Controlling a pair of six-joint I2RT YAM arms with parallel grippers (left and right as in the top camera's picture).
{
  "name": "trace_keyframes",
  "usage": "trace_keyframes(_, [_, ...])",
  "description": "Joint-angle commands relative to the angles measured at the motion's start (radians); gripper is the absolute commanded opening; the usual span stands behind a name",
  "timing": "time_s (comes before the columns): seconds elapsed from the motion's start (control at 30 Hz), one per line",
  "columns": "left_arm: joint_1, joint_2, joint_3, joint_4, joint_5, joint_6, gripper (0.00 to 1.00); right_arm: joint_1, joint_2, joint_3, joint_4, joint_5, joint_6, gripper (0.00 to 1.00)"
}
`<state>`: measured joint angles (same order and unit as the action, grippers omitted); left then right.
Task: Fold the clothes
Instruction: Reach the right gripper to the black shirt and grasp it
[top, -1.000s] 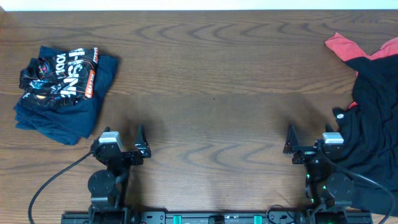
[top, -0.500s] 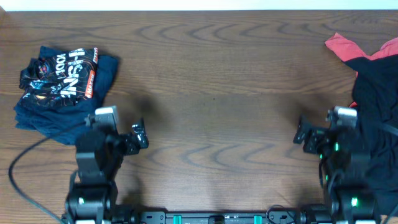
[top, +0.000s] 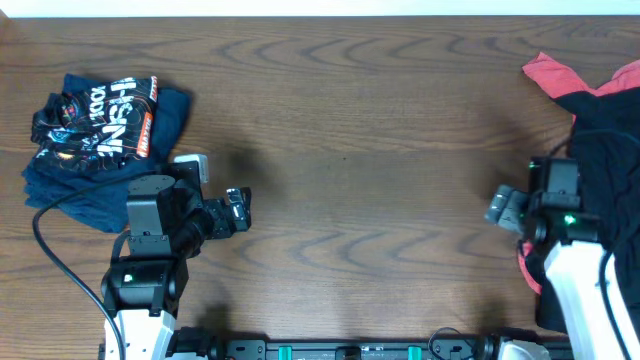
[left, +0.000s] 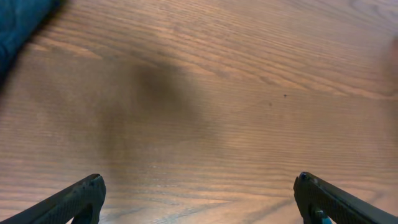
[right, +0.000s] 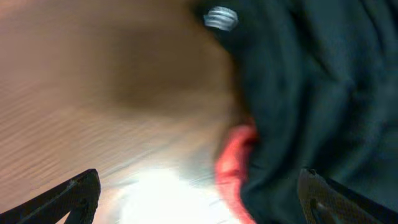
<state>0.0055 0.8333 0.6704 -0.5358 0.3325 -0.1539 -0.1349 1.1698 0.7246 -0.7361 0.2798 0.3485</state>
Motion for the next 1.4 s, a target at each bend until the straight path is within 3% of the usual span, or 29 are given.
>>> trace_keyframes(0.0, [0.005,-0.001,0.025,-0.002,0.027,-0.002,0.98,-0.097,0.080,0.009,0.000,0.085,0.092,0.99])
trace_keyframes(0.13, [0.005,0.000,0.025,-0.002,0.026,-0.002,0.98,-0.174,0.175,0.009,0.026,0.061,0.092,0.89])
trace_keyframes(0.27, [0.005,0.000,0.025,-0.002,0.026,-0.002,0.98,-0.191,0.248,0.009,0.037,0.049,0.092,0.62])
trace_keyframes(0.47, [0.005,0.000,0.025,-0.002,0.026,-0.002,0.98,-0.195,0.292,0.009,0.068,0.050,0.092,0.42])
trace_keyframes(0.8, [0.005,0.002,0.025,-0.001,0.026,-0.002,0.98,-0.195,0.292,0.010,0.086,0.053,0.092,0.33])
trace_keyframes(0.87, [0.005,0.002,0.025,-0.001,0.026,-0.002,0.98,-0.195,0.292,0.010,0.089,0.053,0.092,0.17])
trace_keyframes(0.9, [0.005,0.002,0.025,-0.001,0.026,-0.002,0.98,-0.195,0.292,0.010,0.090,0.053,0.092,0.01])
trace_keyframes(1.0, [0.005,0.002,0.025,0.002,0.026,-0.002,0.98,-0.195,0.284,0.021,0.088,0.049,0.082,0.01])
trace_keyframes(1.2, [0.005,0.002,0.025,0.018,0.026,-0.002,0.98,-0.193,0.206,0.174,0.035,-0.054,-0.087,0.01])
trace_keyframes(1.37, [0.005,0.002,0.025,0.025,0.026,-0.002,0.98,-0.193,0.123,0.341,0.037,-0.357,-0.312,0.01])
